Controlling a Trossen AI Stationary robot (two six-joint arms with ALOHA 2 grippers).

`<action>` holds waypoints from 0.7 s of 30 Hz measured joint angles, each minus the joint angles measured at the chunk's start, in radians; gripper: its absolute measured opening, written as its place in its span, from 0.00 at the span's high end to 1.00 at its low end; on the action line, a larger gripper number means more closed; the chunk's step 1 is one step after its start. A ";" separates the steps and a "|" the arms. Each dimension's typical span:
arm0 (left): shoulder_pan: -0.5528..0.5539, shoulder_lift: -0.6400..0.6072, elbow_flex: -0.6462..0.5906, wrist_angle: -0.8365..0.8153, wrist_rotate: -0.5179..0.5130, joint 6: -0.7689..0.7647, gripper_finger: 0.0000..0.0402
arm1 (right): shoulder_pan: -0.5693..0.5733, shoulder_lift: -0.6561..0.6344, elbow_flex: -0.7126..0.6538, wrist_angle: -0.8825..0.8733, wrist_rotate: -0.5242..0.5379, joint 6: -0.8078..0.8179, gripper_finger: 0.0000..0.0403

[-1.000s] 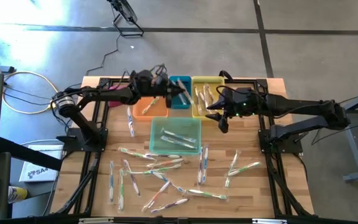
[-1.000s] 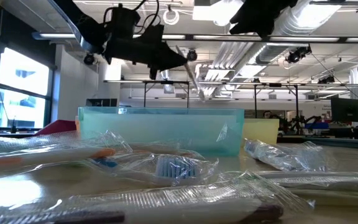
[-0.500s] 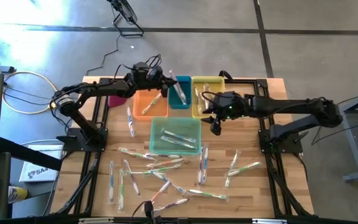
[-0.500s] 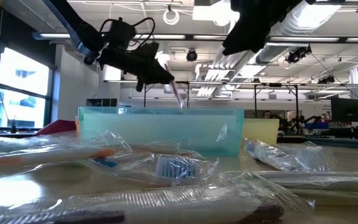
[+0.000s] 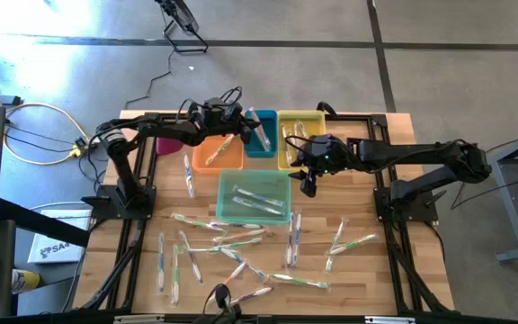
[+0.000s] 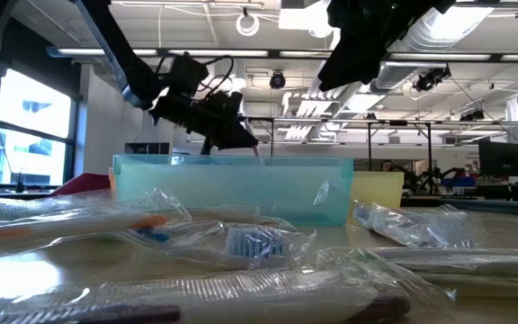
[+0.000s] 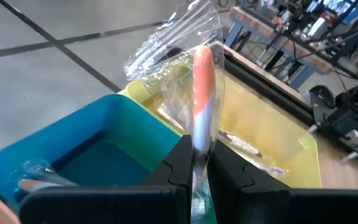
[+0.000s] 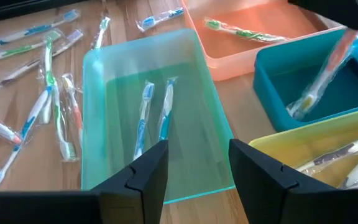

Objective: Pick & Place Toothbrushes
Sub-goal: Put the orange toothbrush into the blue bin

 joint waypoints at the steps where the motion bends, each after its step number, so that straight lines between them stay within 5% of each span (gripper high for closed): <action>1: 0.000 0.012 0.000 0.010 0.001 -0.005 0.94 | 0.000 0.000 0.000 0.000 0.000 0.000 0.60; 10: 0.000 0.044 0.000 0.005 -0.011 -0.015 0.91 | 0.000 0.000 0.000 0.000 0.000 0.002 0.60; 21: 0.000 0.044 0.000 0.003 -0.132 -0.008 0.65 | 0.000 0.000 0.000 0.000 0.000 0.002 0.60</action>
